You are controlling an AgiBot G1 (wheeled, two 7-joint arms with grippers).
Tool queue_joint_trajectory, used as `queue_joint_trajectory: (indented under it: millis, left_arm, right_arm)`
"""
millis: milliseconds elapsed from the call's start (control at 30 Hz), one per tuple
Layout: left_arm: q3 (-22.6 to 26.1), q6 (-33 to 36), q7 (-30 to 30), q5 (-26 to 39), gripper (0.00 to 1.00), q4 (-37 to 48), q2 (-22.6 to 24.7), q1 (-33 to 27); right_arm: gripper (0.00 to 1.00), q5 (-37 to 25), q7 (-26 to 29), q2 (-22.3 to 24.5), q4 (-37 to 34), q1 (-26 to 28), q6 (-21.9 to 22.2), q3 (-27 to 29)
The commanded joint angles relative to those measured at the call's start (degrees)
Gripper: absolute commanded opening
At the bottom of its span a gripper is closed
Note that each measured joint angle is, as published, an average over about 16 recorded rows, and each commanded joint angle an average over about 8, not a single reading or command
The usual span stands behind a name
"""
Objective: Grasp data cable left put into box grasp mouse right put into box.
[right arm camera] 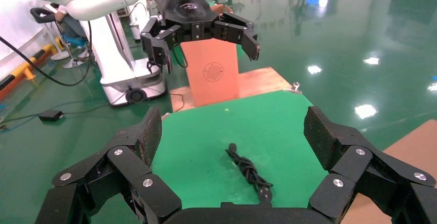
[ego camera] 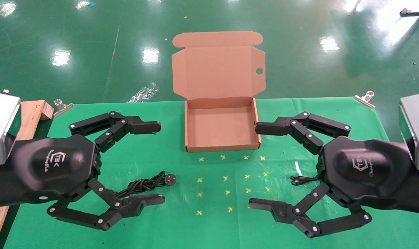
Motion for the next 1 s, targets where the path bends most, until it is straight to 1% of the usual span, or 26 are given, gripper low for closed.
queue_joint_trajectory:
  millis: [33,100,200,333,667,767,833,1000]
  left_arm:
    - [0.24,0.07,0.27,0.64,1.00,-0.31,-0.12,0.13]
    - [1.87,-0.46,0.97,5.36,1.00,-0.88,0.02,-0.52]
    - [4.91,-1.62,1.82,14.16,1.00,-1.57,0.62,-2.07]
    - [9.25,-3.60,1.13,26.04,1.00,-1.51,2.42,-4.21]
    - [17.97,-12.78,-8.30,51.59,1.00,-0.23,11.31,-7.54]
    - [19.80,-15.09,-10.06,57.76,1.00,0.25,13.89,-8.25]
    - [20.69,-16.01,-10.92,60.75,1.00,1.00,15.35,-8.86]
    - [22.11,-16.63,-11.81,64.83,1.00,3.66,17.70,-10.24]
  right_arm:
    - [1.00,-0.54,-0.12,0.23,-0.03,-0.16,-0.09,-0.21]
    - [1.00,-2.93,-0.14,1.06,-0.19,-0.82,0.42,-0.97]
    - [1.00,-6.39,0.02,2.28,-0.27,-1.68,1.67,-1.93]
    - [1.00,-9.00,0.42,3.51,-0.11,-2.50,3.57,-2.33]
    - [1.00,-9.54,0.12,5.15,0.88,-5.34,6.33,-1.67]
    - [1.00,-9.50,0.24,5.80,1.61,-5.89,6.68,-1.46]
    - [1.00,-9.42,0.34,6.26,1.98,-6.25,6.94,-1.28]
    - [1.00,-9.21,0.30,6.85,2.40,-7.33,7.99,-0.87]
